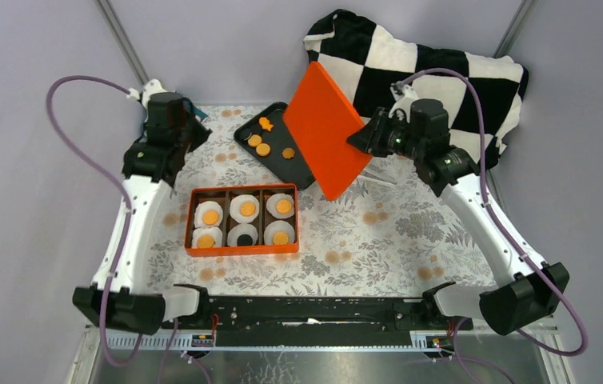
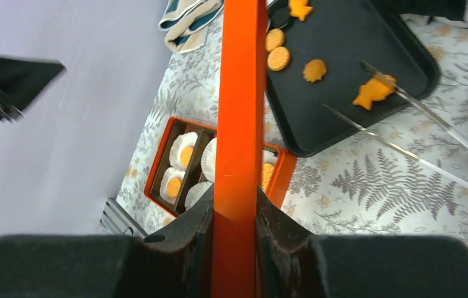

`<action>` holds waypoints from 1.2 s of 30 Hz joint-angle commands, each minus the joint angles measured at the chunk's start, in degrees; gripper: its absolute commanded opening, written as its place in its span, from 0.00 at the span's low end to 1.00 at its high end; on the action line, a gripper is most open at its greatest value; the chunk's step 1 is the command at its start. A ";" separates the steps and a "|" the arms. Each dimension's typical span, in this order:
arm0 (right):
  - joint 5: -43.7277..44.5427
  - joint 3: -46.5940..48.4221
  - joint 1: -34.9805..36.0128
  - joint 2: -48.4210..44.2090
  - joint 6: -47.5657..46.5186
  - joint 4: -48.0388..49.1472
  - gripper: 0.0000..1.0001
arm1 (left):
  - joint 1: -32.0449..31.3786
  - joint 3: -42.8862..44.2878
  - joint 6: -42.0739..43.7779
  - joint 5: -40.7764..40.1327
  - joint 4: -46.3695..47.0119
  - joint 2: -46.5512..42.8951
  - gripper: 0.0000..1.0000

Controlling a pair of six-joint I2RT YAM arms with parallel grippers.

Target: Pack the cookies

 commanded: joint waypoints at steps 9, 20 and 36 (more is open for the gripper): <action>-22.53 -2.19 -13.86 3.73 7.30 12.78 0.00 | 1.25 -6.53 -4.58 -32.22 -23.72 10.86 0.00; -27.11 -6.04 -13.88 4.34 9.56 18.70 0.00 | 10.63 -20.75 -2.25 -14.66 -14.44 18.43 0.00; -24.46 -4.48 -13.86 1.91 1.94 7.73 0.00 | 13.82 -25.68 0.19 0.01 -6.14 24.25 0.00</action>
